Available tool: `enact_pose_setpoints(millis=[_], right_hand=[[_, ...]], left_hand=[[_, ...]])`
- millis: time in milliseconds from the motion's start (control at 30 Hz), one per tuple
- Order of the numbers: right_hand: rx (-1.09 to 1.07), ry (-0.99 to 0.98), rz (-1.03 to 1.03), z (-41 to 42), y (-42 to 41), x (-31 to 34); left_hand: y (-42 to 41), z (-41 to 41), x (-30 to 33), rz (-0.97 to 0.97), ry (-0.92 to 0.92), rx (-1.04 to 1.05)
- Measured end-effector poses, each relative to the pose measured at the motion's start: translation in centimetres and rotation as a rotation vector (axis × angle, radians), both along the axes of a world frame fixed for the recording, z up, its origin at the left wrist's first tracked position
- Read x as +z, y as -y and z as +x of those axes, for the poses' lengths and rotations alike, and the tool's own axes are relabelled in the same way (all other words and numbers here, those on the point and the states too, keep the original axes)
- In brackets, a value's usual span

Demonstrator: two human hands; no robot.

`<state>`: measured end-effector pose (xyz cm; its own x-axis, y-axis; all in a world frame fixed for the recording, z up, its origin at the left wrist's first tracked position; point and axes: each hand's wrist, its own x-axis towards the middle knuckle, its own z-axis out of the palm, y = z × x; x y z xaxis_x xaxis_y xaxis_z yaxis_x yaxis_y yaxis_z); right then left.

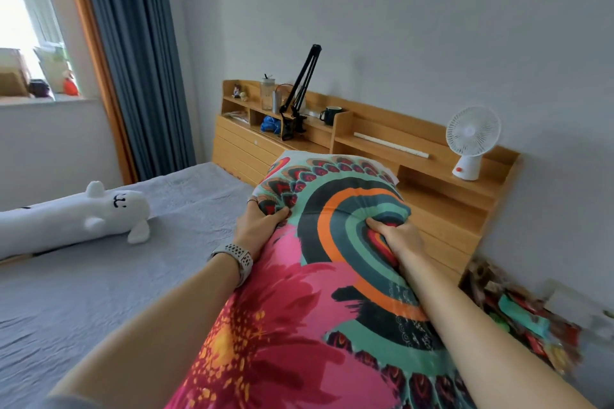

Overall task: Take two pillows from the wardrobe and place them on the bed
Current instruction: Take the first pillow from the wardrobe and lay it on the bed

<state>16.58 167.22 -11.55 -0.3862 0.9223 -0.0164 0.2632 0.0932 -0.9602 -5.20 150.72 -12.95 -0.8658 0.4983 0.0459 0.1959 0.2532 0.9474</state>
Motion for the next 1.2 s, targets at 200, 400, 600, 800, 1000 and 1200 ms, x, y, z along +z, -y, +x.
enact_pose_setpoints(millis=[200,400,600,800,1000,1200], right_hand=[[0.150,0.033,0.016,-6.2,-6.1,0.6],[0.251,0.035,0.034,-11.0,-8.4,1.6],[0.317,0.014,0.057,-17.6,-9.6,2.8],[0.364,0.020,0.058,-27.8,-10.1,2.1],[0.373,0.047,0.062,-41.5,-9.5,1.9],[0.383,0.002,0.052,-51.3,-8.6,4.9]], left_hand=[[-2.5,-3.0,-0.8,0.035,0.045,0.178],[-3.4,-6.0,0.6,0.019,0.017,0.270],[-3.5,-11.3,2.0,0.017,0.002,0.324],[-3.3,-20.3,0.8,-0.011,-0.011,0.393],[-2.4,-33.0,0.9,0.002,0.025,0.405],[-1.0,-42.8,5.8,-0.014,0.003,0.375]])
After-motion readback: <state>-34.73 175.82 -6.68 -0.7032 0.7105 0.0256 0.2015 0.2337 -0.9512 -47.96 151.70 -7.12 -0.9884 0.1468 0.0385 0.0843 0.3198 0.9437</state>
